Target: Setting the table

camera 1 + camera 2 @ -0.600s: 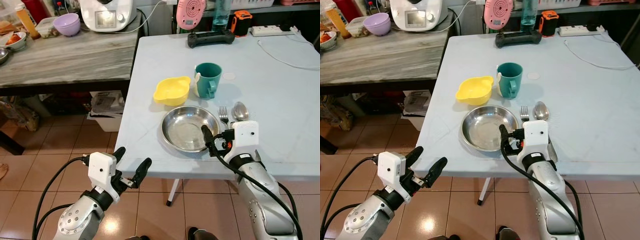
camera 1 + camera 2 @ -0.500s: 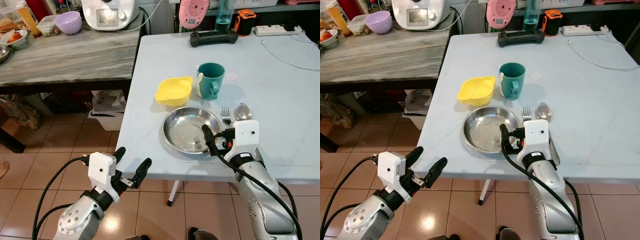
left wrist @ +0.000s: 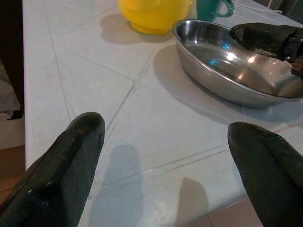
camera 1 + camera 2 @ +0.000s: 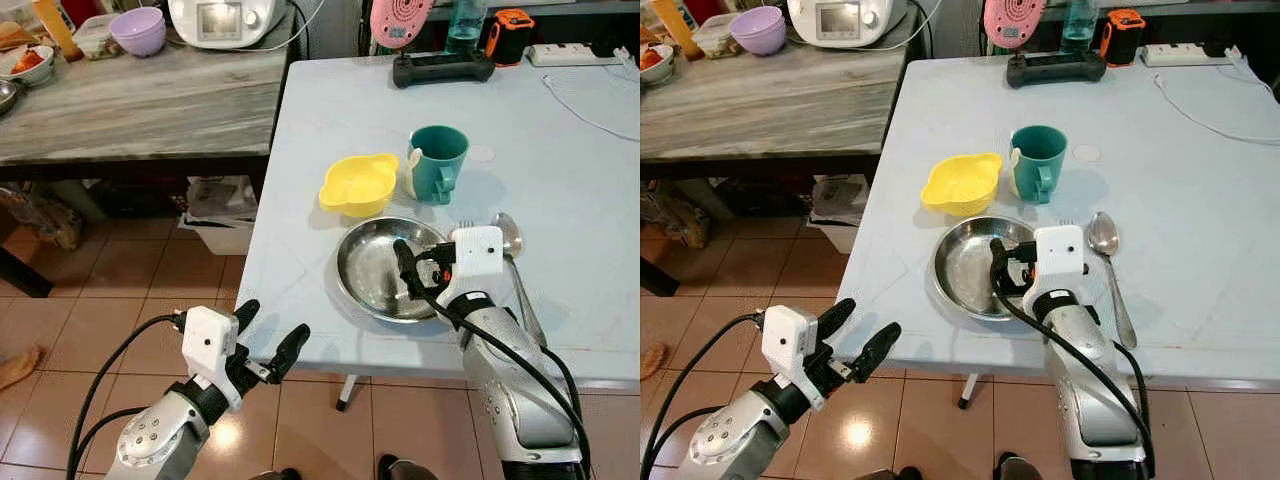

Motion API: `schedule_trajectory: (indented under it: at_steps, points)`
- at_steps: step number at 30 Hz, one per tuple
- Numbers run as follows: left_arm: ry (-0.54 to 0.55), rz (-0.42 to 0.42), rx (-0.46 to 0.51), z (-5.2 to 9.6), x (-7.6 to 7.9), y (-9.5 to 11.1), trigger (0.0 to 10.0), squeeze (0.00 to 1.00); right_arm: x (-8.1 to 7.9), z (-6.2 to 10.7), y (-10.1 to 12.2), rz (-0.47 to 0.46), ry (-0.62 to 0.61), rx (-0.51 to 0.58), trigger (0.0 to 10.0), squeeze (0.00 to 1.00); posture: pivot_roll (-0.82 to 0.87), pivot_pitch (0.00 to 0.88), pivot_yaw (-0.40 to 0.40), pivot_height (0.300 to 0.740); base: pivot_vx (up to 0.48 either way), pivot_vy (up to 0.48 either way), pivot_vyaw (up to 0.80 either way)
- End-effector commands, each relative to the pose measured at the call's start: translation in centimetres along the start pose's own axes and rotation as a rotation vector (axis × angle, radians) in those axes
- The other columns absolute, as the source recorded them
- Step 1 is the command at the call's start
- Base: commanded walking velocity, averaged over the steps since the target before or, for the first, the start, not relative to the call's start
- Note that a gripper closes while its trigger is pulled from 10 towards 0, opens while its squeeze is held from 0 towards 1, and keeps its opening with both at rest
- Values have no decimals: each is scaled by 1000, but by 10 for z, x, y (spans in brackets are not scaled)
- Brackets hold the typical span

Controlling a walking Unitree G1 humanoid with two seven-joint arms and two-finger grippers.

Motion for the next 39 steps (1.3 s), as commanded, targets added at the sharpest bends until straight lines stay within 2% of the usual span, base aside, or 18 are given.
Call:
schedule_trajectory:
  at_steps: [1, 4, 10, 12, 16, 21, 27, 35, 36, 37, 38, 39]
  points:
    - [-11, -2, -11, 2, 3, 1, 10000, 0, 0, -1, -7, -28, -10, -48, 10000, 0, -88, 176, 107, 740, 0, 0, 0]
    - [-23, 4, -15, 1, 6, 2, 10000, 0, 0, -1, -9, -31, -22, -74, 10000, 0, -87, 175, 106, 740, 0, 0, 0]
    - [-31, 5, -20, -1, 7, 3, 10000, 0, 3, 4, 0, -58, -22, -40, 10000, 0, -92, 176, 107, 740, 0, 0, 0]
    - [-33, 9, -20, -1, 9, 4, 10000, 0, 4, 5, -1, -104, -15, -37, 10000, 0, -95, 175, 109, 740, 0, 0, 0]
    - [-38, 14, -25, -1, 8, 4, 10000, 0, 9, 7, 2, -138, -25, -39, 10000, 0, -99, 173, 111, 740, 0, 0, 0]
    - [-48, 13, -36, 1, 7, 3, 10000, 0, 12, 15, 1, -117, -31, -68, 10000, 0, -103, 174, 114, 740, 0, 0, 0]
    - [-68, 25, -54, 3, 7, 0, 10000, 0, 3, 17, -11, -137, 27, -128, 10000, 0, -107, 176, 116, 740, 0, 0, 0]
    - [-101, 59, -72, 3, 10, -5, 10000, 0, -4, 14, -14, -163, 61, -154, 10000, 0, -102, 175, 111, 740, 0, 0, 0]
    - [-106, 63, -75, 3, 11, -5, 10000, 0, -4, 13, -14, -165, 64, -158, 4314, 0, -101, 174, 108, 740, 0, 0, 0]
    - [-111, 58, -77, 3, 11, -6, 10000, 0, -5, 13, -13, -162, 64, -160, 4314, 0, -101, 174, 108, 740, 0, 0, 0]
    - [-114, 54, -78, 3, 11, -5, 10000, 0, -5, 12, -13, -158, 62, -162, 2588, 0, -100, 175, 106, 740, 0, 0, 0]
    - [-120, 54, -81, 3, 11, -6, 10000, 0, -5, 12, -13, -157, 64, -165, 0, 0, -99, 176, 105, 740, 0, 0, 0]
Point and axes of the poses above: a point about 5 cm out from each wrist's last joint towards the gripper, its own z axis pointing back from the gripper into the wrist, its own y axis along the axis of the wrist's last joint, x = y × z, the point moved 2 cm from there along -z, pointing out of the wrist towards the gripper, and after that the axes turned 1 degree about z, right-handed, at the moved point
